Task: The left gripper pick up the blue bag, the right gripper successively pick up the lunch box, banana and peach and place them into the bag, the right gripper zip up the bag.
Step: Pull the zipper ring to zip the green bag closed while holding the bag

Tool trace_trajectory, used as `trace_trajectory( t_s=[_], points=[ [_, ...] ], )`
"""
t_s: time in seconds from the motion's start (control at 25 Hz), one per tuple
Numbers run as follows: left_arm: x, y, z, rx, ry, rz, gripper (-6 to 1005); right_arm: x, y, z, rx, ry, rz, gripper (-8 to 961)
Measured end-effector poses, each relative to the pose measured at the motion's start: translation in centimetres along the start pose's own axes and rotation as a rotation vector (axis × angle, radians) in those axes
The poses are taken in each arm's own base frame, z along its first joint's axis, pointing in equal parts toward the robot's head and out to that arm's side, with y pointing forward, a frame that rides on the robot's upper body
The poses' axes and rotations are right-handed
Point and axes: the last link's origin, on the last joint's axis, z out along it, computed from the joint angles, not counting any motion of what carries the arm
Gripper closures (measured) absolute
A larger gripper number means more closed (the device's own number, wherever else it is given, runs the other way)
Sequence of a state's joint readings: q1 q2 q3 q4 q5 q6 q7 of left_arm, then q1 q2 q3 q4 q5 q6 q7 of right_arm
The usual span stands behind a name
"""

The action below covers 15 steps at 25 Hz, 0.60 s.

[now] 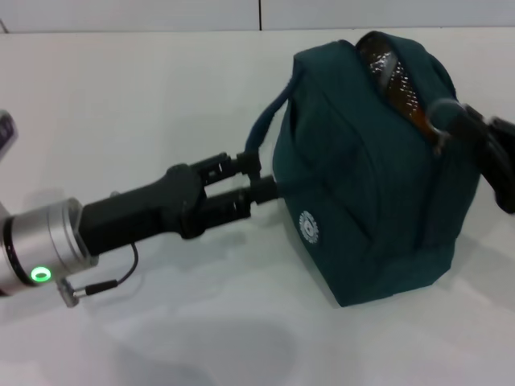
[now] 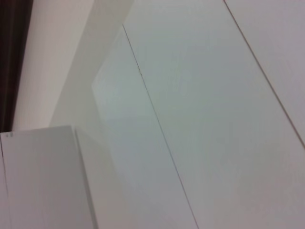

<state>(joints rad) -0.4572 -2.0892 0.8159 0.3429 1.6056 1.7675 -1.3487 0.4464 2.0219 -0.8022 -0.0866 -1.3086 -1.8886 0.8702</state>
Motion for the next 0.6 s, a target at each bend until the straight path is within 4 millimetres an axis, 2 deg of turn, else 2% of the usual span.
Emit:
trace_trajectory(
  t_s=[0.12,0.16,0.2,0.4,0.6],
  points=[
    [-0.7,0.2,-0.1,-0.003,-0.013,0.035,256,-0.1,-0.5,1.9,-0.029,0.003,0.019,938],
    [-1.0,0.3,-0.1,-0.001,-0.014,0.046,256,-0.1,-0.5,1.9,-0.029,0.003,0.019,939],
    [-1.1,0.3,0.0,0.001,-0.013,0.054,257,-0.3,-0.9,3.5,-0.066,0.010,0.024,939],
    [-1.5,0.0,-0.1,0.035,0.007,0.102,259,-0.5,-1.4,5.7,-0.108,0.027,0.027,939],
    [-1.2,-0.8,0.0,0.101,0.047,0.158,267,-0.7,-1.8,7.0,-0.117,0.043,0.027,939]
  ],
)
